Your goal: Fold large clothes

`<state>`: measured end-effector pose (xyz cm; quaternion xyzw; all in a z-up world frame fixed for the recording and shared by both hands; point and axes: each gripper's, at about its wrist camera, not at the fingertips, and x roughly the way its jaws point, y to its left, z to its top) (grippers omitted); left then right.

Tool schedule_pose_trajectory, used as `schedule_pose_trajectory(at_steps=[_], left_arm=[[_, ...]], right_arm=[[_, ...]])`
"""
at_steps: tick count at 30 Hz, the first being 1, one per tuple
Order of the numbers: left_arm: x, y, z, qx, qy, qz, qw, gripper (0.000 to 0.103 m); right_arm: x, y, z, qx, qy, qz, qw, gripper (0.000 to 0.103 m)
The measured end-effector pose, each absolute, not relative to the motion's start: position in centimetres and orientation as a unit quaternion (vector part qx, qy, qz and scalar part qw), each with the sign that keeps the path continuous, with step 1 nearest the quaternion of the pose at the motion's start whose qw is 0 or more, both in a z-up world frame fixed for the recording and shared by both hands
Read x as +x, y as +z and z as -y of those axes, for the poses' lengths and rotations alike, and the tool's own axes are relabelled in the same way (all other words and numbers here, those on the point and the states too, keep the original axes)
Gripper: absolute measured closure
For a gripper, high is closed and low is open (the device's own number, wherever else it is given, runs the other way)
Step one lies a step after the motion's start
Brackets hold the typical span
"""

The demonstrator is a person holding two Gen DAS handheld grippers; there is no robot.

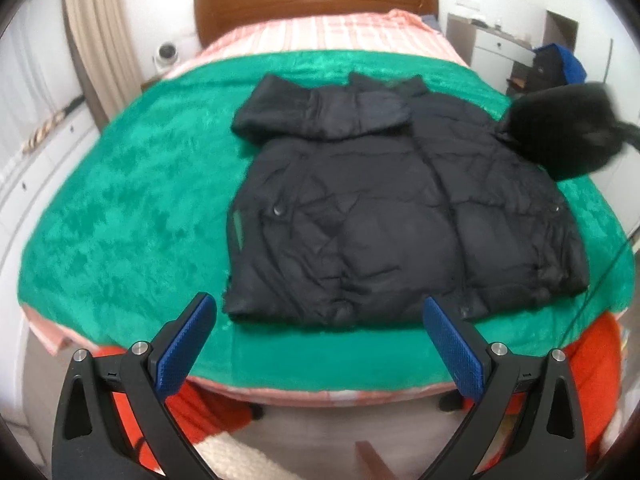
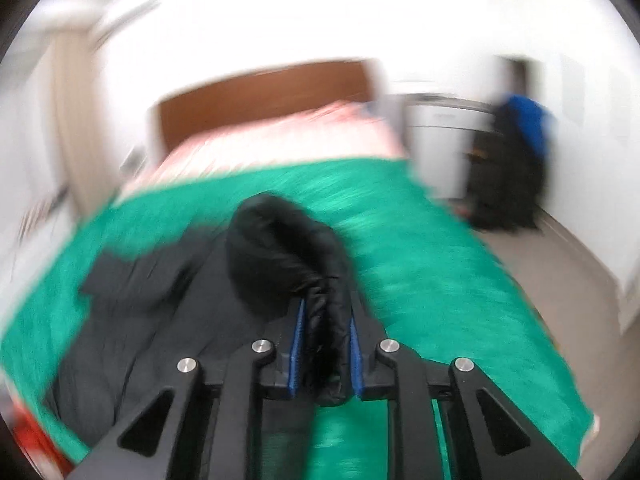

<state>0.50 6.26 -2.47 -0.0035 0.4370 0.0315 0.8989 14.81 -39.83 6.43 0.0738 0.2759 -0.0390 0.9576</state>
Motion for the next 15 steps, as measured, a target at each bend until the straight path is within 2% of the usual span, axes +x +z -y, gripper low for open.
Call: schedule_pose_trajectory(at_steps=[4, 9, 12, 15], left_arm=[[0.7, -2.7, -5.4, -0.006, 0.019, -0.438, 0.899, 0.000], [0.4, -2.7, -3.4, 0.028, 0.007, -0.438, 0.899, 0.000], [0.3, -2.5, -3.2, 0.038, 0.013, -0.438, 0.898, 0.000], [0.6, -2.4, -3.7, 0.034, 0.025, -0.440, 0.897, 0.000]], right_arm=[[11.7, 4.9, 51.1, 0.176, -0.160, -0.281, 0.930, 0.084], [10.7, -4.0, 57.9, 0.292, -0.220, -0.360, 0.859, 0.085], [9.5, -6.9, 60.1, 0.321, -0.252, -0.365, 0.837, 0.085], [8.2, -7.6, 62.6, 0.377, -0.275, -0.340, 0.817, 0.096]])
